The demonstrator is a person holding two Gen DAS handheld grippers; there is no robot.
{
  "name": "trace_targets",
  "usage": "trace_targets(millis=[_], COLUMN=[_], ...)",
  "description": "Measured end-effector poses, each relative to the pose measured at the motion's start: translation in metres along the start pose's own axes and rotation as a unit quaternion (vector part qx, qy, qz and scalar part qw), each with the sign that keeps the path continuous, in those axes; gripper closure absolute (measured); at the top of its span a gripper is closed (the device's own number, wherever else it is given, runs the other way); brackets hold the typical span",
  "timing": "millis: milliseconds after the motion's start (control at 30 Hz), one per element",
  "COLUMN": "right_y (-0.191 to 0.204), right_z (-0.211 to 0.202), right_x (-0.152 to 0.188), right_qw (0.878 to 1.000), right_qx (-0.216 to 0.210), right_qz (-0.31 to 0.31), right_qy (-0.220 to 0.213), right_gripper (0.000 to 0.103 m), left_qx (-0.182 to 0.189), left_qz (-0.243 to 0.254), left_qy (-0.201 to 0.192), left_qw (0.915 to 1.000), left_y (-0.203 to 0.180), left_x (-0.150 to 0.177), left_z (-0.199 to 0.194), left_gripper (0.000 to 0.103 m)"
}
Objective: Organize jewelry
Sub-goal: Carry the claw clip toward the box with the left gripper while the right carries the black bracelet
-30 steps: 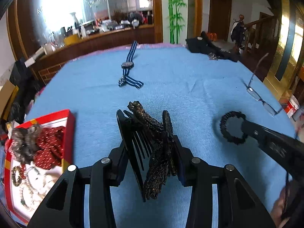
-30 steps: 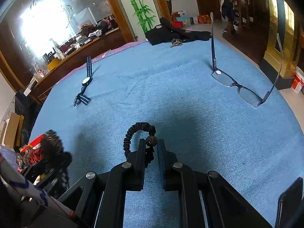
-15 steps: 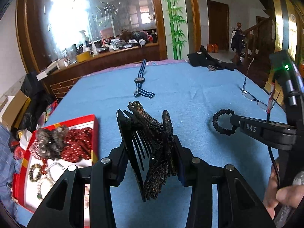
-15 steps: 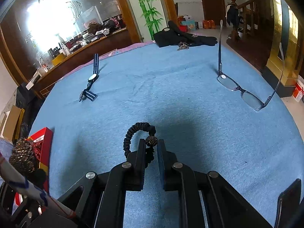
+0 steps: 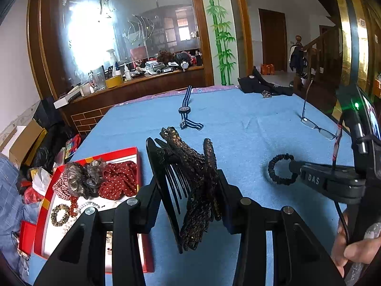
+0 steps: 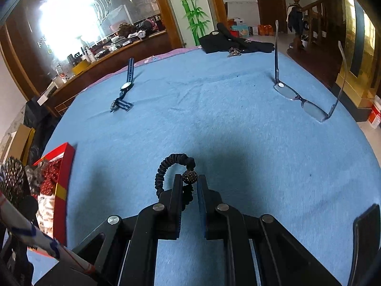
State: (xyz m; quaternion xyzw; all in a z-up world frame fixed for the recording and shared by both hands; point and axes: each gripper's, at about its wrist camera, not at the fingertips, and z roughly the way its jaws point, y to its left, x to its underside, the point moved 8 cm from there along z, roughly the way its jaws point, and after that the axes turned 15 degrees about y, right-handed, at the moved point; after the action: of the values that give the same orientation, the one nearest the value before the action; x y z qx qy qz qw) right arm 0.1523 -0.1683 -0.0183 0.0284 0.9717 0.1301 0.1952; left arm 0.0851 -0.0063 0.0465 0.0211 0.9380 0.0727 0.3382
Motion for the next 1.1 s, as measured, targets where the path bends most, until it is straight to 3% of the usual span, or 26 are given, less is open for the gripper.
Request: trace_targets(millis=[567,1100], right_y=[0.050,0.134], right_z=[-0.018,-0.035], right_x=[0.038,0.062], right_qw=[0.999,0.993], right_qx=[-0.019,-0.028], right_qz=[-0.037,-0.113], right_qy=[0.006,-0.001], right_gripper=[0.090,0.090], left_qx=[-0.006,-0.020], left_qz=[-0.022,-0.082], left_qy=[-0.025,-0.023], left_qw=[0.9994,0.9962], left_y=[0.036,0.116], left_x=[0.014,0.041], left_z=[-0.031,-0.040], left_gripper=[0.062,0.062])
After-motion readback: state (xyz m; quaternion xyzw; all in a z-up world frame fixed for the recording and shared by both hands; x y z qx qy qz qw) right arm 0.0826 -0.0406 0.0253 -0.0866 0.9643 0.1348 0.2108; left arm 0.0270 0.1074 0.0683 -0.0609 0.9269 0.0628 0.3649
